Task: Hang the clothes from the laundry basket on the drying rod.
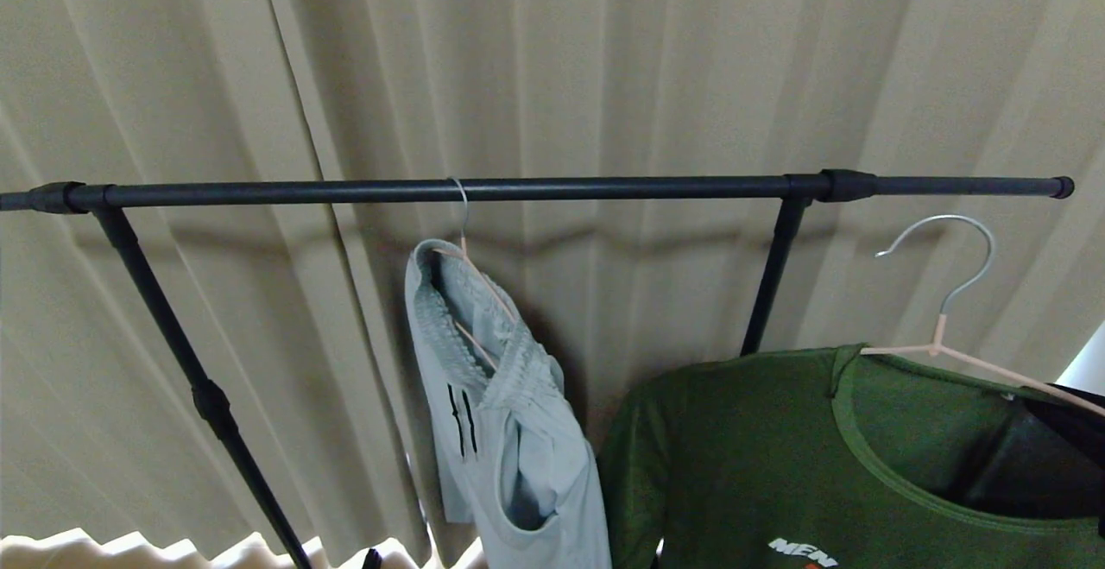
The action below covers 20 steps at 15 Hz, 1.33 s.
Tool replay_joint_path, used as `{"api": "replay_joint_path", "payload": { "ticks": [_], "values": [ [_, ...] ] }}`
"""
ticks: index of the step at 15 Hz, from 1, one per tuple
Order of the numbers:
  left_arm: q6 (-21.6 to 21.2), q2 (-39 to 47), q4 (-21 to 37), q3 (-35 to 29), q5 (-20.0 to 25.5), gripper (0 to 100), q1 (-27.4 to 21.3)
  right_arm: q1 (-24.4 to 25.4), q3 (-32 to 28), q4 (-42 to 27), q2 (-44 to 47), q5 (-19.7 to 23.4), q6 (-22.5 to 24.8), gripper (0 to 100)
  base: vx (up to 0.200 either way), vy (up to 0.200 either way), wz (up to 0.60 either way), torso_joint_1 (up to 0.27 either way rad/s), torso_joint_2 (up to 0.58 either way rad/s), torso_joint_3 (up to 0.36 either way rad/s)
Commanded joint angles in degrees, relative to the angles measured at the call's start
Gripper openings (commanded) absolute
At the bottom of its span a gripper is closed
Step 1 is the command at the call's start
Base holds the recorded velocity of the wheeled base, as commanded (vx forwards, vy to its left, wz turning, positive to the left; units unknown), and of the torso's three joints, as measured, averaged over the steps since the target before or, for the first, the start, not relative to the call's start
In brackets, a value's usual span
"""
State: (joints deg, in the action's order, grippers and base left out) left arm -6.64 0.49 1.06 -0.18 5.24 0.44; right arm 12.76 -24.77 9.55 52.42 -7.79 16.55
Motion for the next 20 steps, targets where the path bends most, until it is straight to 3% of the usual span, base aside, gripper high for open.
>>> {"api": "replay_joint_path", "payload": {
  "ticks": [1, 7, 10, 15, 20],
  "values": [
    [-0.04, 0.13, -0.01, 0.01, 0.03, 100, 0.0, 2.18, -5.29, -0.05, 7.43, -0.3, -0.03, 0, 0.0, 0.0, 0.0, 0.0, 0.0, 0.0],
    [-0.21, 0.13, -0.01, 0.01, 0.03, 100, 0.0, 4.38, -14.52, 0.3, 19.21, -1.53, -0.3, 0, 0.0, 0.0, 0.0, 0.0, 0.0, 0.0],
    [-1.88, 0.13, -0.01, 0.01, 0.12, 100, 0.0, 5.96, -21.46, 0.47, 26.59, -7.68, -0.38, 0, 0.0, 0.0, 0.0, 0.0, 0.0, 0.0],
    [-1.97, 0.13, -0.01, 0.01, 0.12, 100, 0.0, 10.0, -25.33, 6.01, 34.59, -17.35, -0.3, 0, 0.0, 0.0, 0.0, 0.0, 0.0, 0.0],
    [-2.06, 0.13, -0.09, 0.01, 0.12, 100, 0.0, 12.29, -26.82, 7.77, 40.22, -19.37, -0.3, 0, 0.0, 0.0, 0.0, 0.0, 0.0, 0.0]
  ]
}}
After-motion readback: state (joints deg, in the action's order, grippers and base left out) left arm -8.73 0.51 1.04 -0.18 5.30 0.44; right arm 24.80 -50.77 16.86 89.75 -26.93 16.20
